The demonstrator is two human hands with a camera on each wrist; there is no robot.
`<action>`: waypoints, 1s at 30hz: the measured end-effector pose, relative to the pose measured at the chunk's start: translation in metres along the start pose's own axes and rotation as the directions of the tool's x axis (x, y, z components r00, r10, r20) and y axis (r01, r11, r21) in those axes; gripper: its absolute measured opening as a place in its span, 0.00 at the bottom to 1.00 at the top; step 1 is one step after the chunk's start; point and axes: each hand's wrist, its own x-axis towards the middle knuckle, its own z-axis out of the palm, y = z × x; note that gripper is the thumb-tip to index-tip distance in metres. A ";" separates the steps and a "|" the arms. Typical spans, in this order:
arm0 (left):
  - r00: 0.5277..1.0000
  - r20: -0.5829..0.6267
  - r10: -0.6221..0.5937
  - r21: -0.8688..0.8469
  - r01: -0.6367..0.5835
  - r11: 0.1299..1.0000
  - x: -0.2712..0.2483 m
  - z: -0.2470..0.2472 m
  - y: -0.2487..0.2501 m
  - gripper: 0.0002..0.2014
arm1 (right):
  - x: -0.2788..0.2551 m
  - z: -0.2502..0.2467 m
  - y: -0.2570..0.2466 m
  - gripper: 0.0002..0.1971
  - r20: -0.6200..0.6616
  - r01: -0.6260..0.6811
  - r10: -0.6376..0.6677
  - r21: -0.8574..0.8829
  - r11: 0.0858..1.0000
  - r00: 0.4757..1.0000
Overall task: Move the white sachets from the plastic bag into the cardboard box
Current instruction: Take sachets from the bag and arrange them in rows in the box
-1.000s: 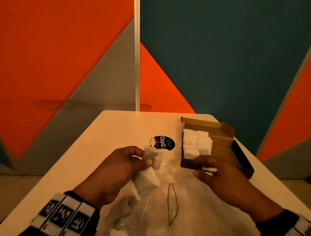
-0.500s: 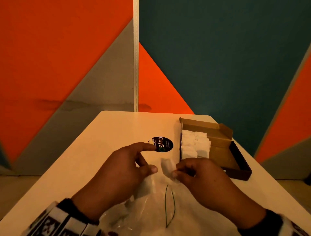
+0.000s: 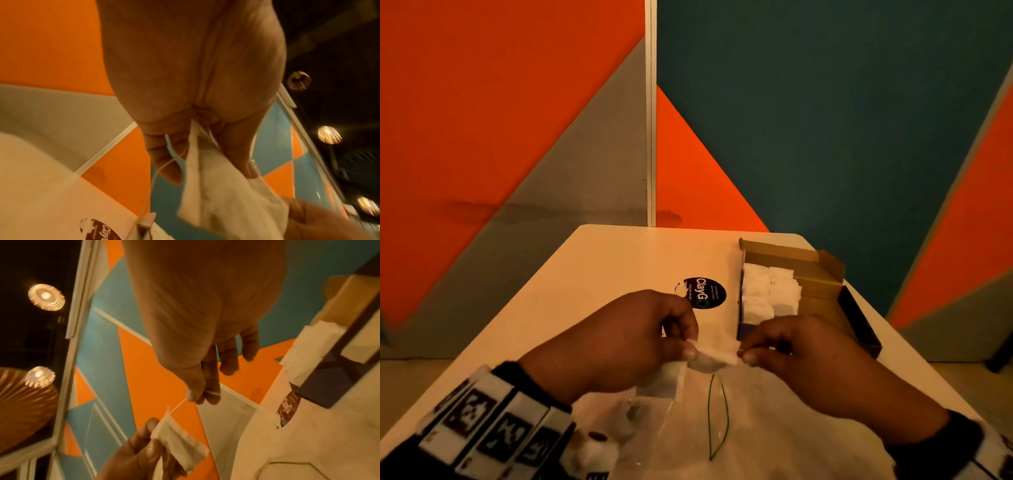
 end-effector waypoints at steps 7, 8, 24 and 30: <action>0.989 -0.146 0.032 -0.624 -0.117 0.772 0.000 0.008 -0.007 0.04 | 0.003 0.007 0.002 0.10 -0.105 -0.014 0.054 0.352 0.936 0.993; 0.986 -0.165 0.008 -0.680 -0.120 0.723 0.001 0.011 -0.006 0.07 | 0.002 0.011 0.000 0.09 -0.092 -0.016 0.054 0.371 0.928 0.994; 0.985 -0.143 -0.099 -0.752 -0.043 0.658 0.005 0.026 -0.008 0.02 | -0.008 0.021 -0.012 0.31 -0.301 0.306 -0.182 0.440 0.844 0.936; 0.987 -0.124 -0.103 -0.776 -0.032 0.630 0.005 0.030 -0.007 0.03 | 0.000 0.032 -0.019 0.22 -0.228 0.251 -0.150 0.521 0.816 0.962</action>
